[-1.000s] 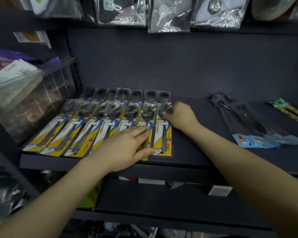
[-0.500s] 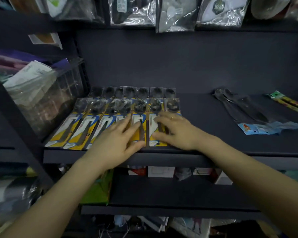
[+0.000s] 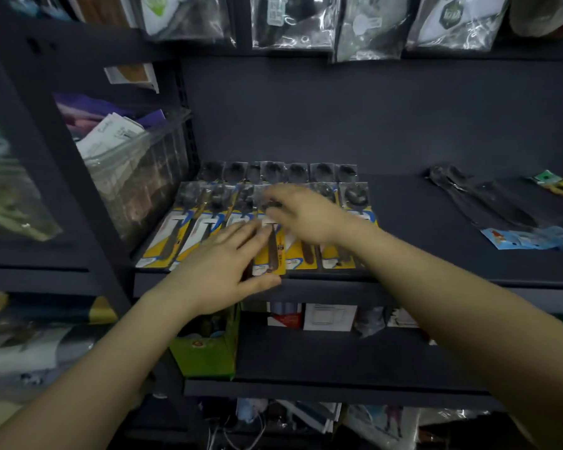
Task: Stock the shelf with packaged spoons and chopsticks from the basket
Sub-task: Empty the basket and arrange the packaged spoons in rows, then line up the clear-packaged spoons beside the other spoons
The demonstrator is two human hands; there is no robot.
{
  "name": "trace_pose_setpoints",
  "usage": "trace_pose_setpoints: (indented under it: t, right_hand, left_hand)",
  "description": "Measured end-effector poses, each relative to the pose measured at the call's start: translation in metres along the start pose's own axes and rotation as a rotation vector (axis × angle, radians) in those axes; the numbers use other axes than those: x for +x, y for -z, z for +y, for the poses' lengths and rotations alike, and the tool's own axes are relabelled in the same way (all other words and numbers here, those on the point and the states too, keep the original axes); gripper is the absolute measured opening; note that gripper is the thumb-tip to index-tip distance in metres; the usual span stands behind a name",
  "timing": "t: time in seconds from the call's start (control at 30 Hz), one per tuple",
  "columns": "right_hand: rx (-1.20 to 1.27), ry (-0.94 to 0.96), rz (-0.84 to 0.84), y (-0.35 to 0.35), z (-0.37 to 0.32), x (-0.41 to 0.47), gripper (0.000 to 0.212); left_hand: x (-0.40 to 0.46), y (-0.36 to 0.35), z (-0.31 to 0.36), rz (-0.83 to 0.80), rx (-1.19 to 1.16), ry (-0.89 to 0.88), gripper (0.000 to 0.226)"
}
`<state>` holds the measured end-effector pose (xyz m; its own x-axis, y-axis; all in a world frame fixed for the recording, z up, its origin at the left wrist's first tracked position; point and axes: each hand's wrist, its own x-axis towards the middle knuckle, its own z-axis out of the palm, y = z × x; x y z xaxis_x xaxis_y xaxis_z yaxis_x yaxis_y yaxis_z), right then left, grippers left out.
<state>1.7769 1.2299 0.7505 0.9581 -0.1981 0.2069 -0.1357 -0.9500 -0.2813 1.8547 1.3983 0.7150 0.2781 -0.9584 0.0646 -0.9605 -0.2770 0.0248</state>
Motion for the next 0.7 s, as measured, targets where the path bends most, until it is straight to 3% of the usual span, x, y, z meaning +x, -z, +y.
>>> trace_pose_setpoints:
  t: [0.13,0.23,0.4,0.63,0.7]
  right_hand:
    - [-0.075,-0.172,0.056,-0.003,0.017,0.067,0.015]
    - [-0.182,-0.262,0.024,-0.017,0.023,0.091,0.014]
    - [-0.069,-0.318,0.099,-0.026,0.036,0.106,0.022]
    - [-0.058,-0.296,0.13,-0.026,0.043,0.097,0.02]
    - [-0.031,-0.25,0.205,-0.019,0.037,0.087,0.023]
  left_hand:
    - [-0.011,-0.001,-0.01,-0.018,0.039,-0.011,0.105]
    - [-0.011,-0.007,-0.015,0.015,0.048,-0.012,0.097]
    - [-0.01,-0.008,-0.018,0.061,0.063,0.011,0.067]
    - [-0.012,-0.01,-0.018,0.138,-0.029,0.003,0.066]
    - [-0.012,-0.004,-0.016,0.195,0.004,-0.011,0.067]
